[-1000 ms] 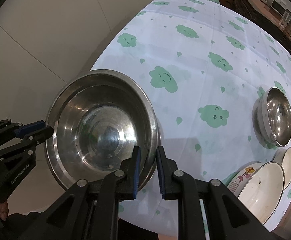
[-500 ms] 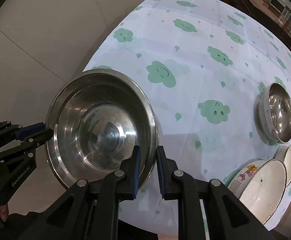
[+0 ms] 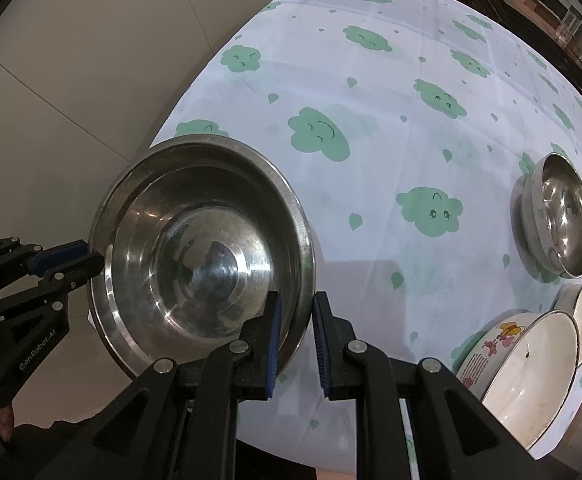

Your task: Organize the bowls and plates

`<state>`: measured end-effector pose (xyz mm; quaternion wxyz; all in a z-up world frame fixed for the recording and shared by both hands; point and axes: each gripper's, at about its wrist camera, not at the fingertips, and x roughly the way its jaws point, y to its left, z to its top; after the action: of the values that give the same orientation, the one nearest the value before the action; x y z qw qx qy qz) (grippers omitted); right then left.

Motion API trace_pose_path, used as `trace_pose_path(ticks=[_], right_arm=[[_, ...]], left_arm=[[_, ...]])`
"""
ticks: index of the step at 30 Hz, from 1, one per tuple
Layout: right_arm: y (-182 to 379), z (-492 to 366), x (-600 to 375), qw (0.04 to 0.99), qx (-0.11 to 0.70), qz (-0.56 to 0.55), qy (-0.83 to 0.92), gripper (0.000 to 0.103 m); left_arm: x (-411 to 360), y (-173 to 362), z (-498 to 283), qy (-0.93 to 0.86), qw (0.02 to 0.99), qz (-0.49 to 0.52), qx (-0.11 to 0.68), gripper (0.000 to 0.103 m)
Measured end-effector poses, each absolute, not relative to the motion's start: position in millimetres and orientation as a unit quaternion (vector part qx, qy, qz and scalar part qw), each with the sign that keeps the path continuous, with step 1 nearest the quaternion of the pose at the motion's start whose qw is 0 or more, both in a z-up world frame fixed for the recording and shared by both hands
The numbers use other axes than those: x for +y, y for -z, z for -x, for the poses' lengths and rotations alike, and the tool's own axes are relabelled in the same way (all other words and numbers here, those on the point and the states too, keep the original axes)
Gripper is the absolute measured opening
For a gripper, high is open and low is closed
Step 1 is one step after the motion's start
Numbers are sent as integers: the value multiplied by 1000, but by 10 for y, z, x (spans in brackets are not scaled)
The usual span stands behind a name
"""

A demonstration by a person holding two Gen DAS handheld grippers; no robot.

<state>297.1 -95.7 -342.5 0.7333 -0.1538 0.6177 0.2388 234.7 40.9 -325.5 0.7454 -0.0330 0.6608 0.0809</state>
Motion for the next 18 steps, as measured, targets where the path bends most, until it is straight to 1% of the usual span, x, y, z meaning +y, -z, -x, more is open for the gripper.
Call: trace_pose_path(ticks=[18], right_arm=[[3432, -2966, -962, 735, 617, 154, -235, 18]], left_arm=[[378, 3206, -2355, -76, 751, 27, 655, 13]])
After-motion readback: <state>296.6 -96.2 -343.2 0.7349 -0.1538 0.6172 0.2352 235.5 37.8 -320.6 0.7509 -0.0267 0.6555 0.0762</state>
